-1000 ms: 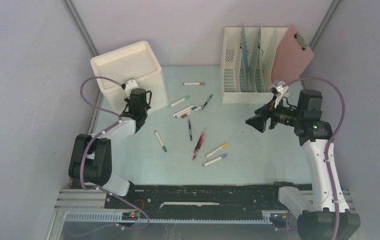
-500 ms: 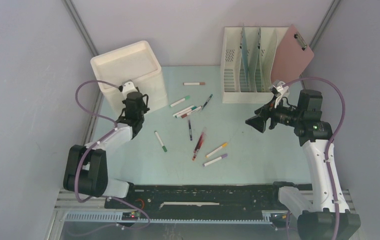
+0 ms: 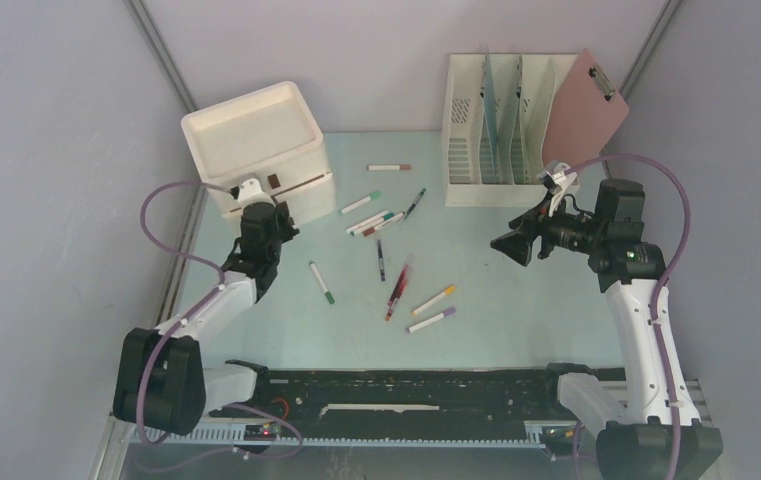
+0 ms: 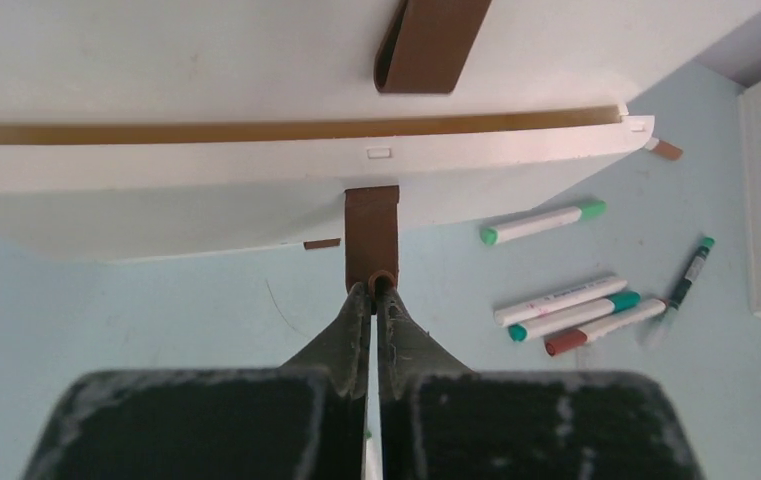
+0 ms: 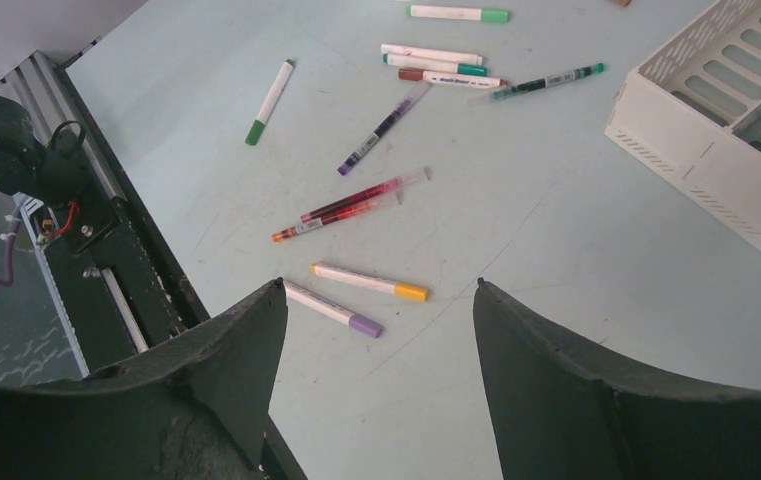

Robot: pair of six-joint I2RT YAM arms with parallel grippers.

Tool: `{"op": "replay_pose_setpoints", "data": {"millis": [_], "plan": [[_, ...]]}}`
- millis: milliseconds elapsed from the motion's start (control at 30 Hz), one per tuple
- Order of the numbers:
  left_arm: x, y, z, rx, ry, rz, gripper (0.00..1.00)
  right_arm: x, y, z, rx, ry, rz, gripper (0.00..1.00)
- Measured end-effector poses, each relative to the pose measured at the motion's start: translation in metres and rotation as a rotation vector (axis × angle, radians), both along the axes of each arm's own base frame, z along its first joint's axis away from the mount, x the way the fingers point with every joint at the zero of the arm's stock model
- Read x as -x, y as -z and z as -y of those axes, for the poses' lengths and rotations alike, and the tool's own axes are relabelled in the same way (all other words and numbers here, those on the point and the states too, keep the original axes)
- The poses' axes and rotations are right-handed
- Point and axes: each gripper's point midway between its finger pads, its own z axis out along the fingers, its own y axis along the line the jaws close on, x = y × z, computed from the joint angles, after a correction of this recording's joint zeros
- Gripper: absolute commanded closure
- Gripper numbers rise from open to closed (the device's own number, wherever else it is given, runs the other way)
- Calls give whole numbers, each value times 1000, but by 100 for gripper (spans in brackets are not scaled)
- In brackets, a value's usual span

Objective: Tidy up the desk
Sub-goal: Open the drawer in the storage box.

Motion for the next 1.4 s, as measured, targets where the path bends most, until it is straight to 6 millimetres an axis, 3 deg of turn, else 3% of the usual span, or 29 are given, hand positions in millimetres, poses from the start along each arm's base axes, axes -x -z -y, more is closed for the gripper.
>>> {"op": "replay_pose_setpoints", "data": {"millis": [300,767,933,1033,1100,1267,1400], "plan": [[29,23,13,87,61,-27,100,1,0,-1,0,-3,2,24],[56,15,33,138,160,-6,100,1,0,-1,2,-1,2,24],[67,21,39,150,205,-21,69,0,0,0,3,0,3,24],[77,20,44,164,239,-18,60,0,0,0,4,1,2,24],[83,11,46,174,263,11,51,0,0,0,5,2,3,24],[96,-23,57,196,356,133,17,-1,1,1,14,2,9,24],[103,-33,66,198,424,190,1,-1,3,2,25,-2,16,23]]}}
